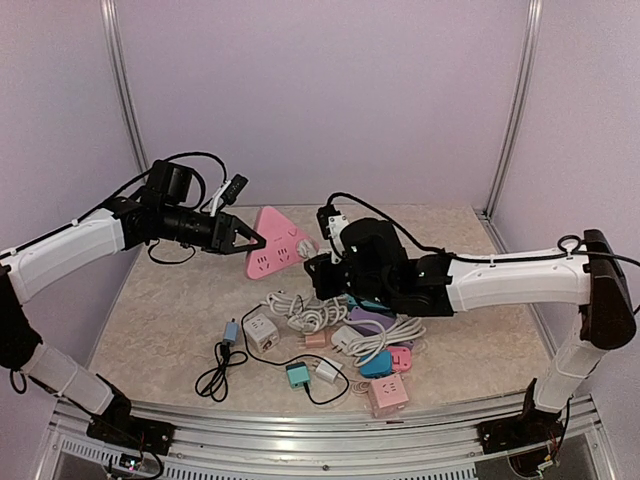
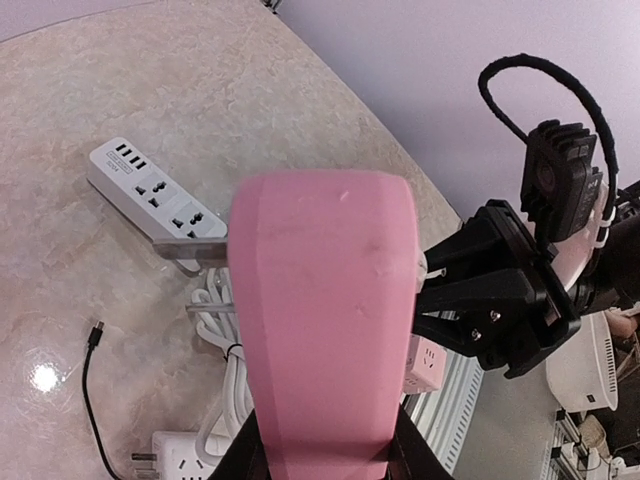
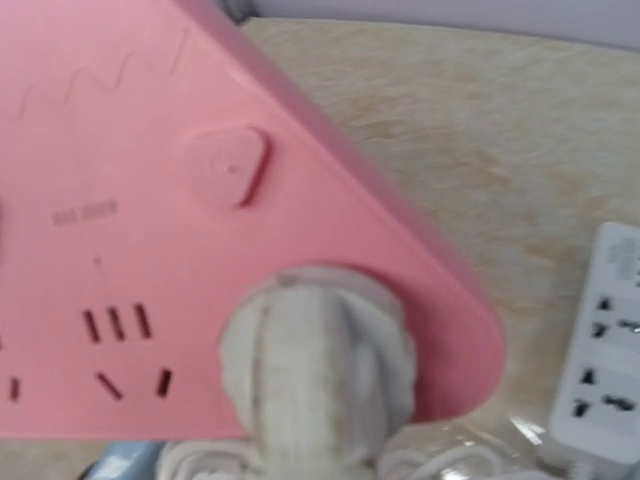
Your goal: Pull the plug off the socket
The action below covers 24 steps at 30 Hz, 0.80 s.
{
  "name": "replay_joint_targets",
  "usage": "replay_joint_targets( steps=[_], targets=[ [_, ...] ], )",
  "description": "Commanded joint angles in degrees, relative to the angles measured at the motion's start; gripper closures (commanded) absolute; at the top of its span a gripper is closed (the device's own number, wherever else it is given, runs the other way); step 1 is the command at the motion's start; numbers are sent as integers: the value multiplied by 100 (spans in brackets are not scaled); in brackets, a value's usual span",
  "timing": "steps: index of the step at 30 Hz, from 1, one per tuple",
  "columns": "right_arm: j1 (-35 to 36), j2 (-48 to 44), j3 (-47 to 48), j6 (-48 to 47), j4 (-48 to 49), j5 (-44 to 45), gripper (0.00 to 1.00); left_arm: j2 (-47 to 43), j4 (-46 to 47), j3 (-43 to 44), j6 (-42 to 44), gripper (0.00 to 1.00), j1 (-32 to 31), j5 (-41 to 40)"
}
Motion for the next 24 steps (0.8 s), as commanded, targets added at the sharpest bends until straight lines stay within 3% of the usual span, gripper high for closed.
replay_joint_targets(
  steps=[1,8,14,24],
  targets=[
    [385,338,662,-459,-866,1027,100,-28,208,118,-138,100,319,-557],
    [719,915,1496,-845,-1557,1662,100,25,216,119,-201,100,418,-497],
    [697,753,1403,-804,-1415,1610,100,11,248,103,-193,100,429,-422],
    [-38,-113,69,-106,23,-95,100,-59,312,92,17,100,212,-169]
  ],
)
